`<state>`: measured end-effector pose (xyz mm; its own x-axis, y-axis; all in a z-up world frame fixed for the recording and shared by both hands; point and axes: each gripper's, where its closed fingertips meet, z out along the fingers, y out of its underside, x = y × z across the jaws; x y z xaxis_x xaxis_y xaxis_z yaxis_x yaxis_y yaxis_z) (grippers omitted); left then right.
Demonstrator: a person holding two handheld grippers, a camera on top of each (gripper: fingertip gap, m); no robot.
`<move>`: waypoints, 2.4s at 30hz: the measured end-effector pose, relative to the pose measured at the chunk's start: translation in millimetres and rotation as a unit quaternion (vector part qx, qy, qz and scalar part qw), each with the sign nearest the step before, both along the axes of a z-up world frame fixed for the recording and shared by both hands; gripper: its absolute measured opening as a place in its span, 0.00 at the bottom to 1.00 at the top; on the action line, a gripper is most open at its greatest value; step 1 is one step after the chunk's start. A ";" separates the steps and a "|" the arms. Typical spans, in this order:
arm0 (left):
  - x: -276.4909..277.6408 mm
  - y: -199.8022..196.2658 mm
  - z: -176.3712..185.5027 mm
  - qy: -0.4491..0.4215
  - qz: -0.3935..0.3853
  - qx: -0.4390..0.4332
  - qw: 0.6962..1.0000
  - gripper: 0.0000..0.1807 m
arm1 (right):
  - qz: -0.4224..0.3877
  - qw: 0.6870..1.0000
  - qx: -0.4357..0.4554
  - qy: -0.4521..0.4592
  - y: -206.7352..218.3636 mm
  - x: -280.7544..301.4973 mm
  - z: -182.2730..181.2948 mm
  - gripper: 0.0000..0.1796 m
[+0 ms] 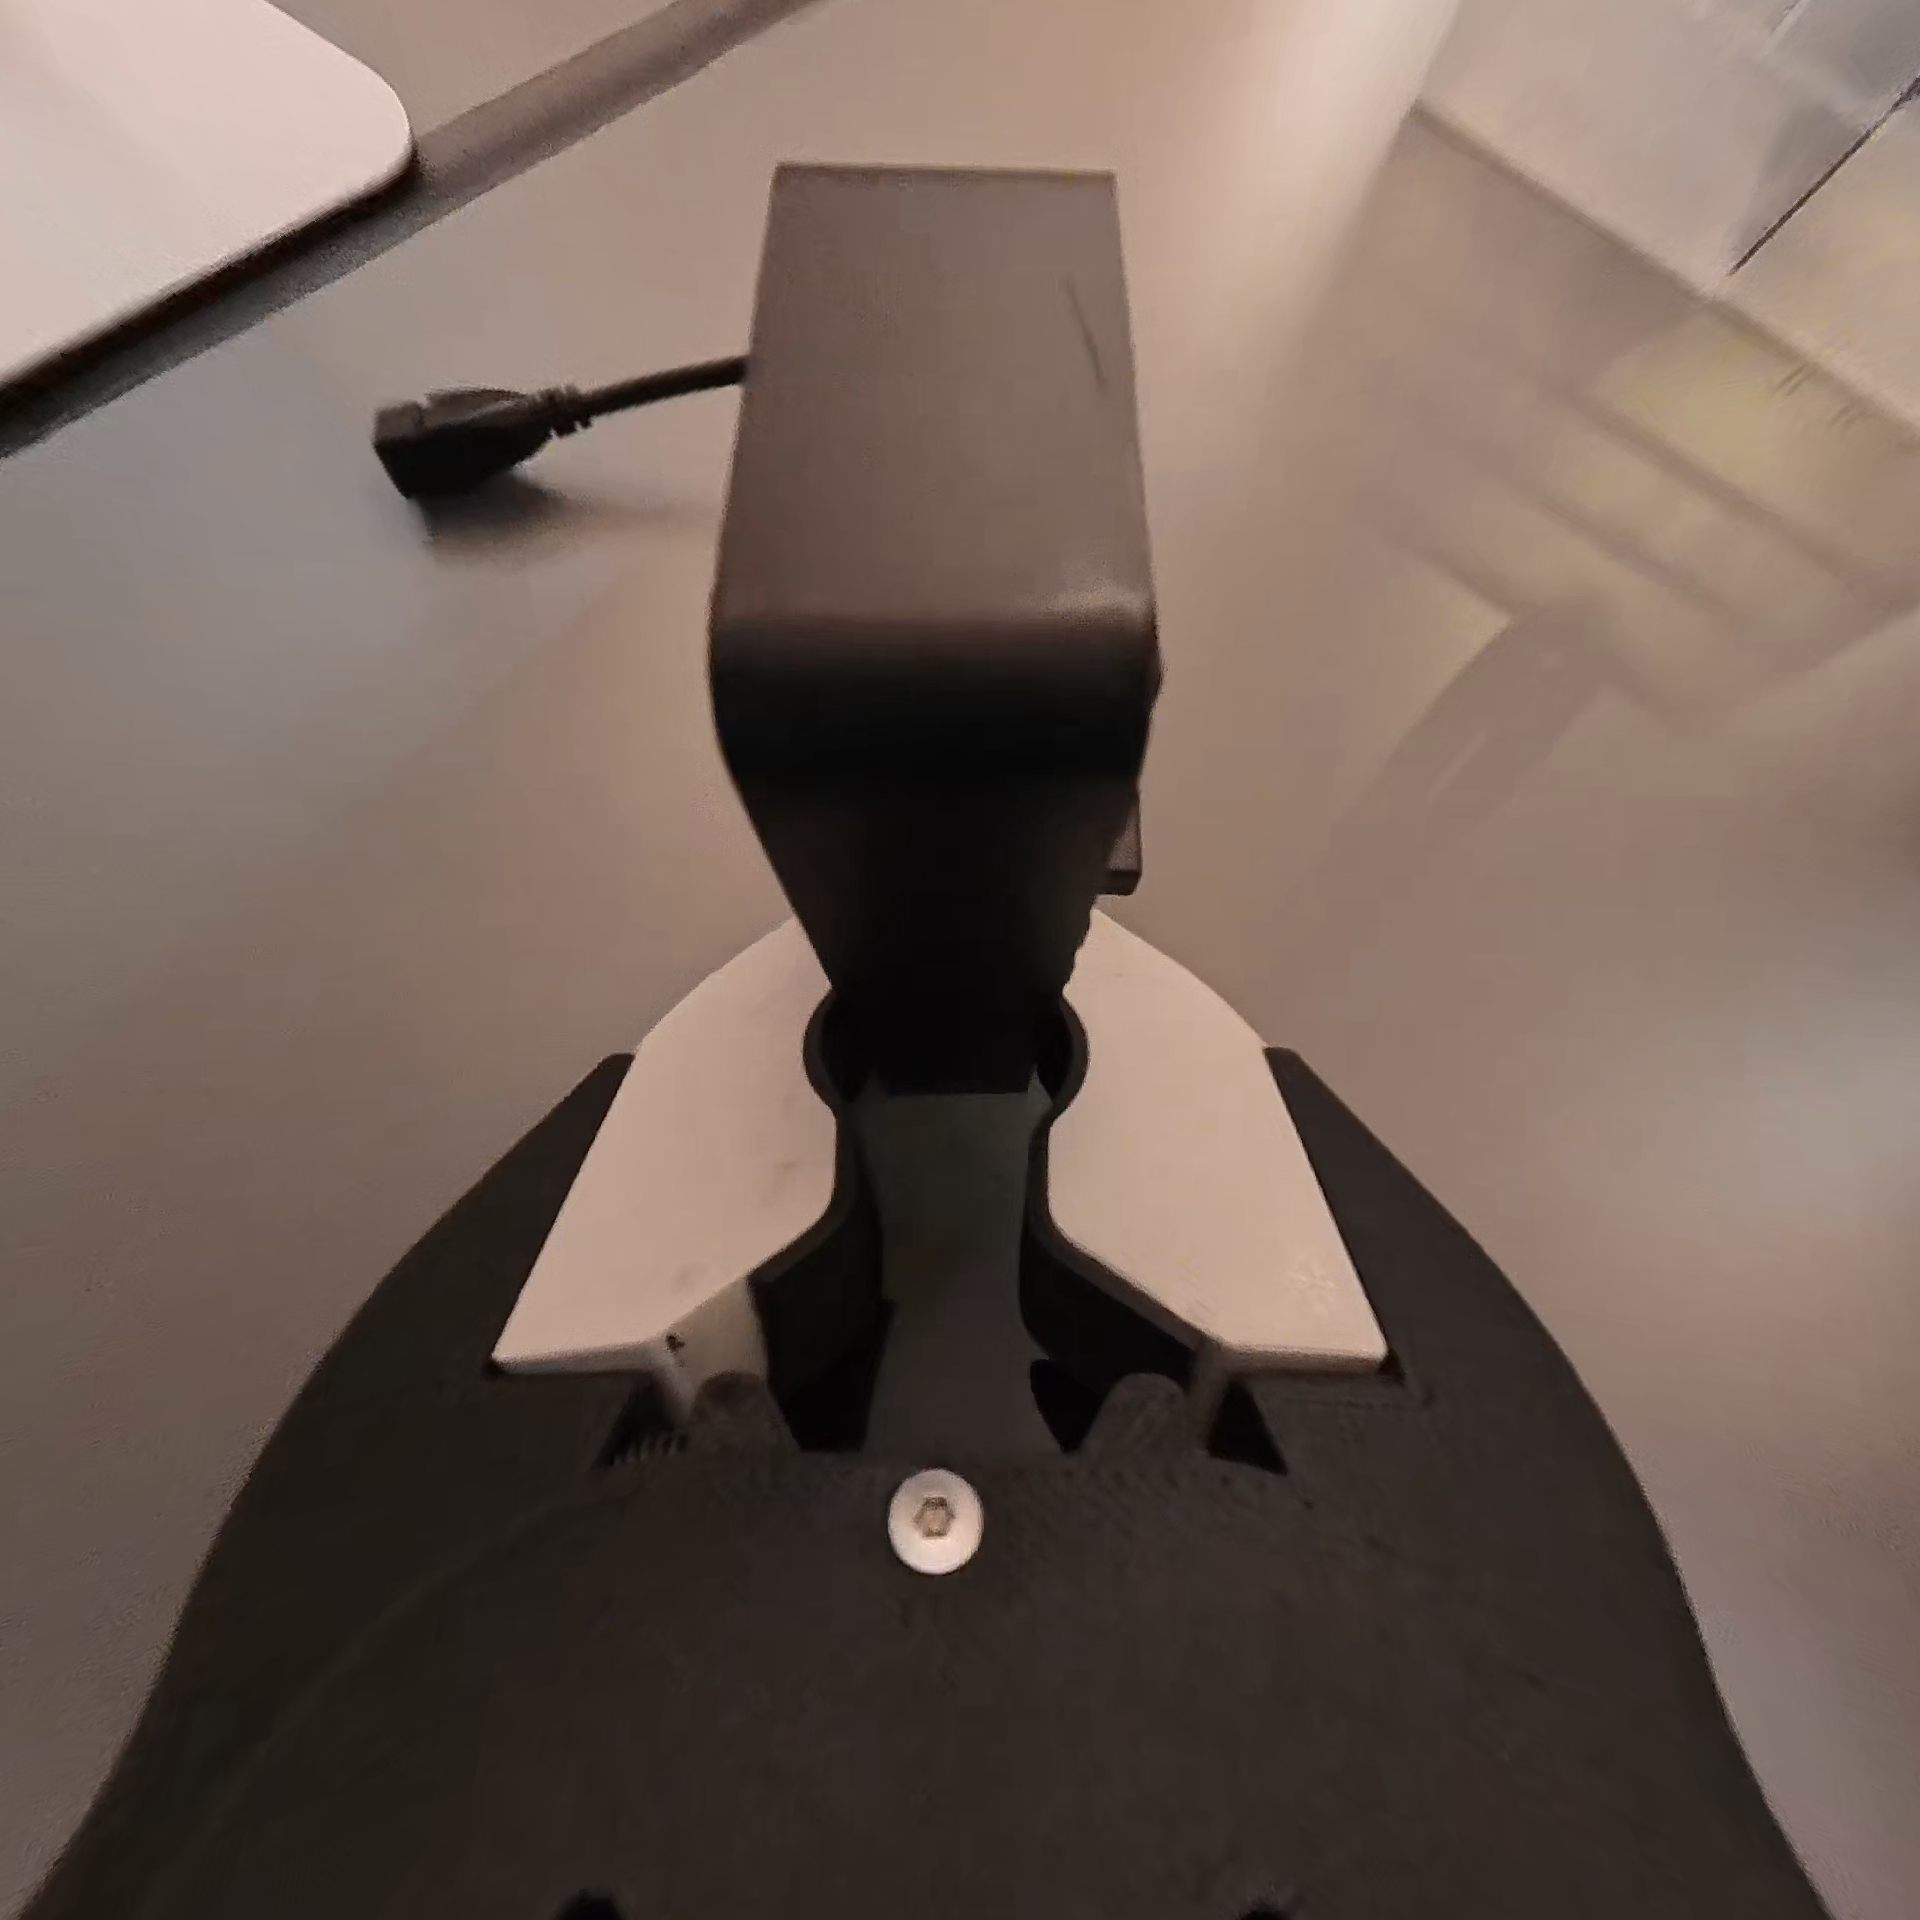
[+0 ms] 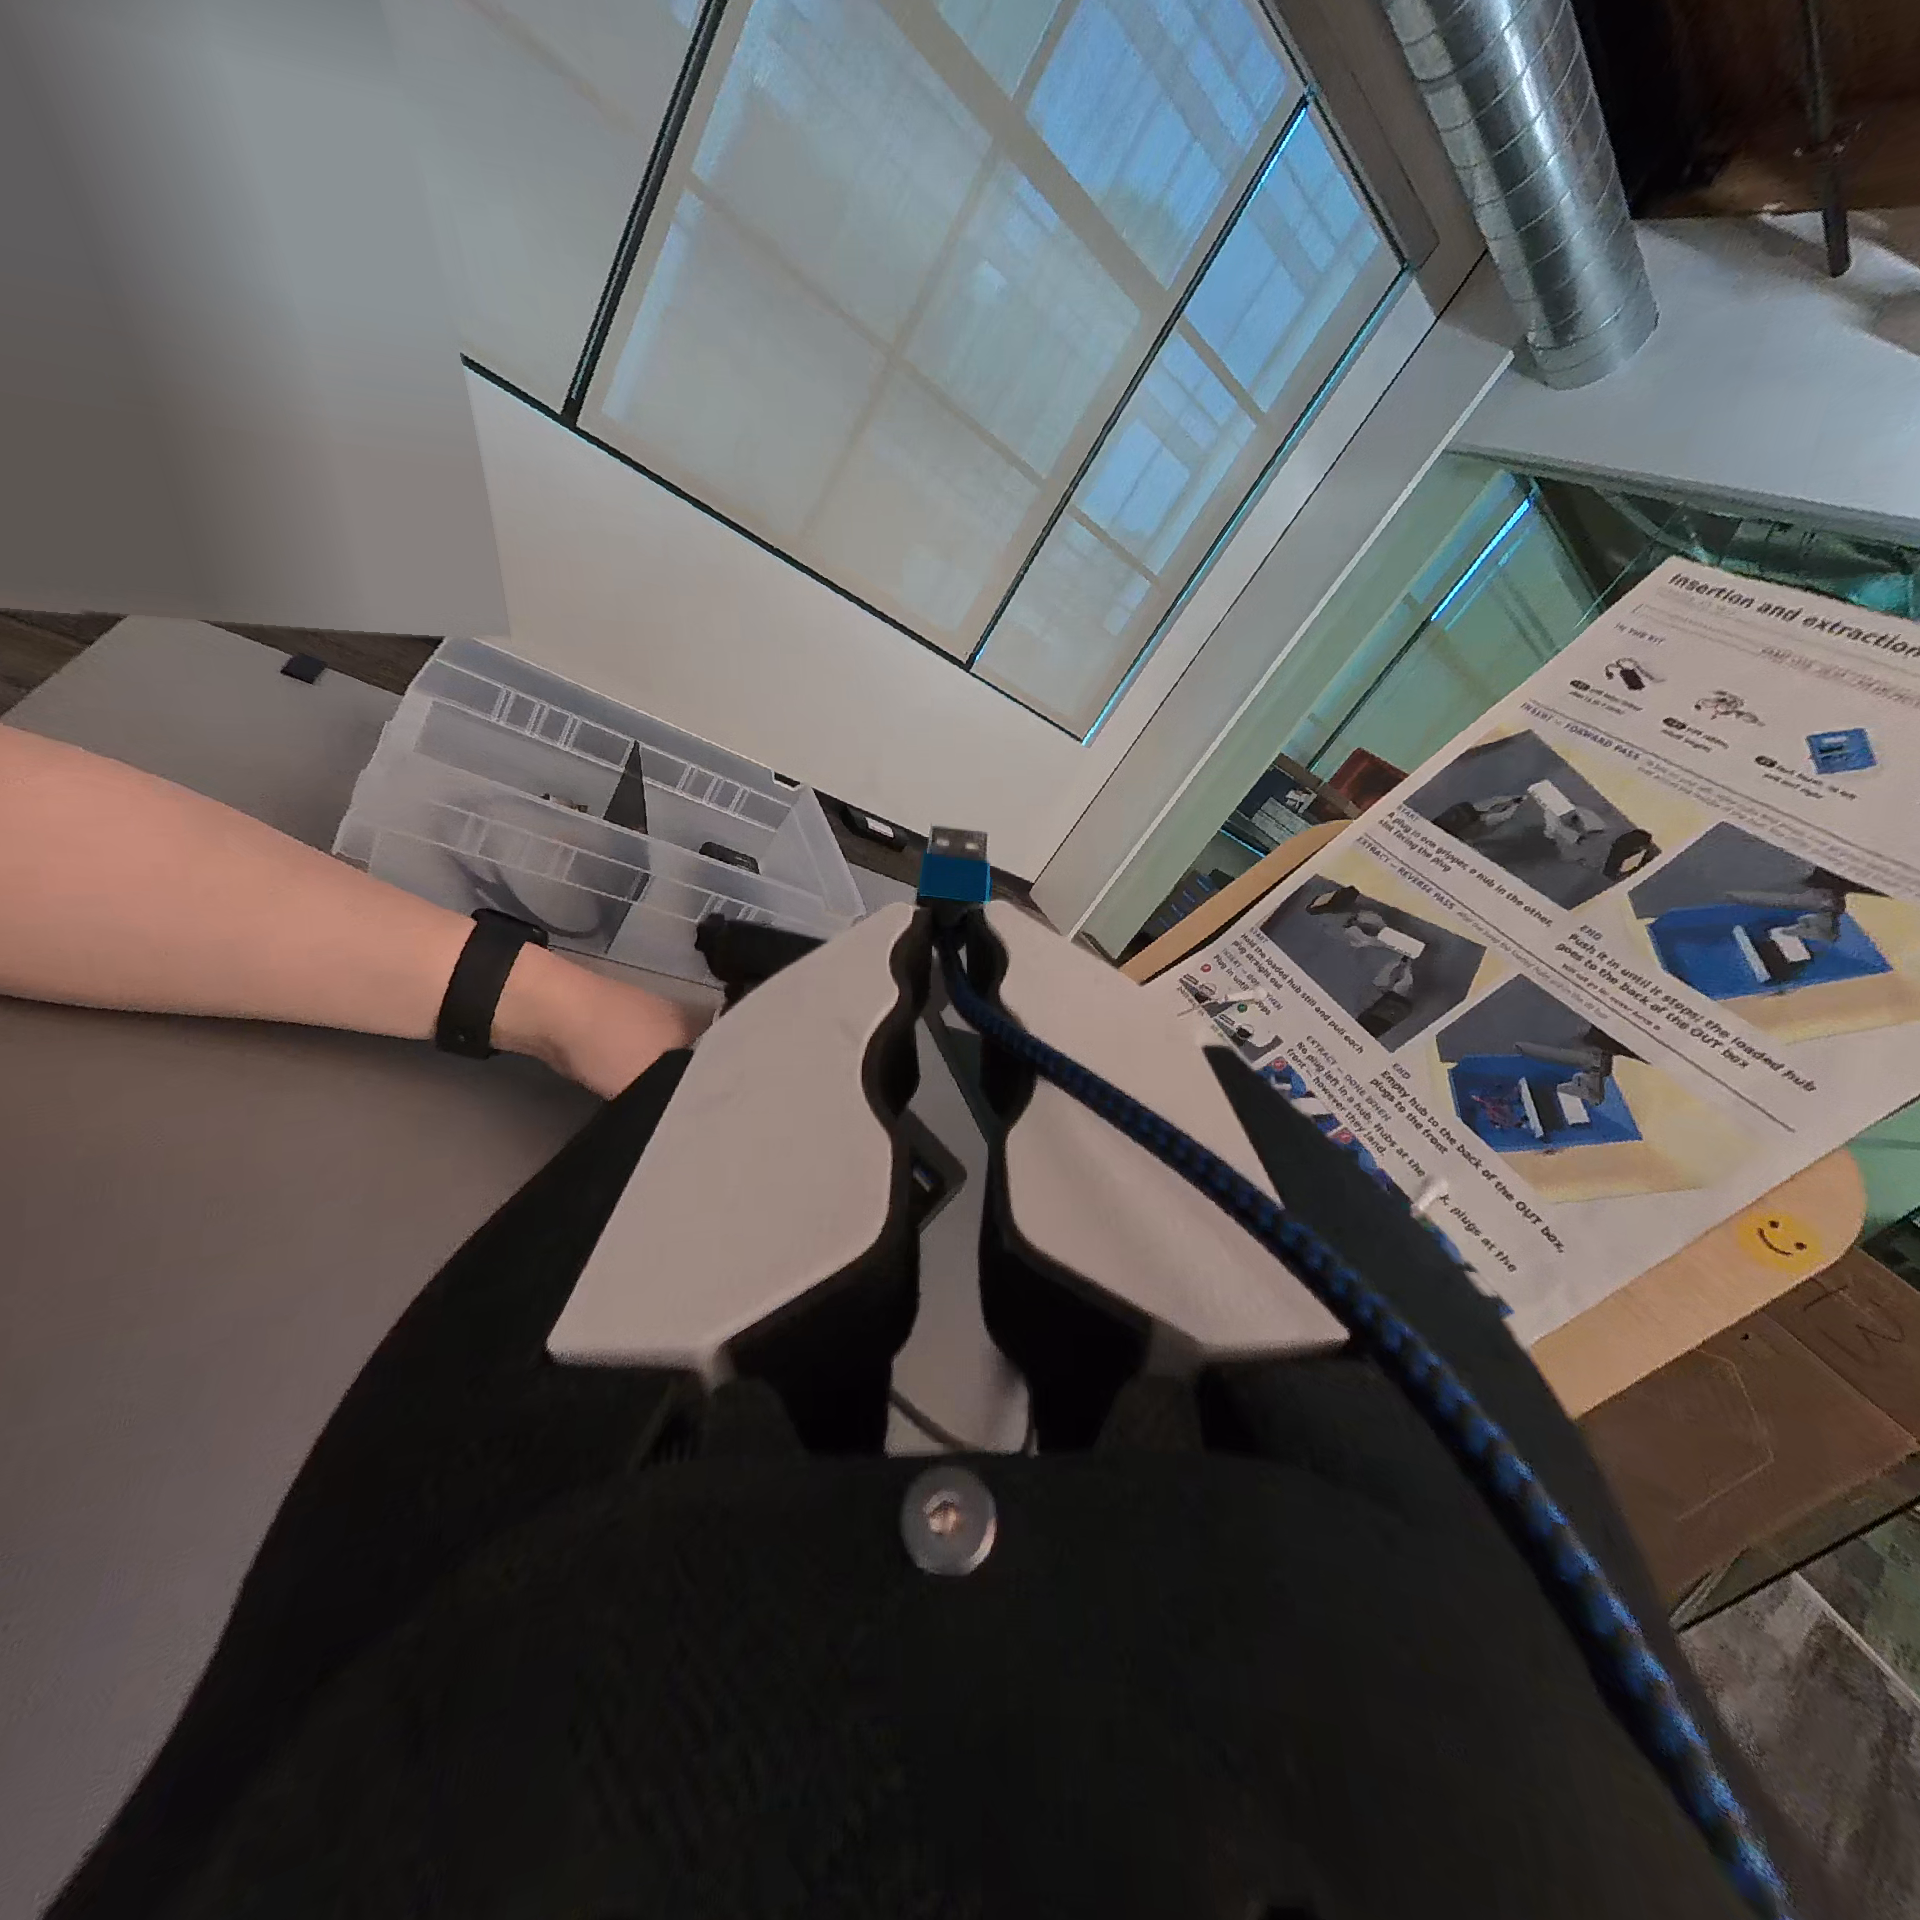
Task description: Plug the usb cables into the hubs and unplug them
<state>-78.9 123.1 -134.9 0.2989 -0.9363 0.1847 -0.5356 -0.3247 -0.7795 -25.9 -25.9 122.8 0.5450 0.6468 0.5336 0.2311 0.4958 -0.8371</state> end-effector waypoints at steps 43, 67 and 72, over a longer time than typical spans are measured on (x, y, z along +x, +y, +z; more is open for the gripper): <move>41.9 -67.8 175.5 -0.146 0.073 0.242 0.957 0.15 | -0.181 0.979 -0.088 -0.023 44.7 -10.3 -44.0 0.04; 25.7 -59.0 197.3 -0.129 0.110 0.301 0.938 0.15 | -0.153 0.980 -0.097 0.084 49.2 -25.6 -36.9 0.08; -2.7 -37.4 206.5 -0.157 0.146 0.267 0.940 0.15 | -0.081 0.980 -0.184 -0.016 40.0 -72.8 -87.2 0.14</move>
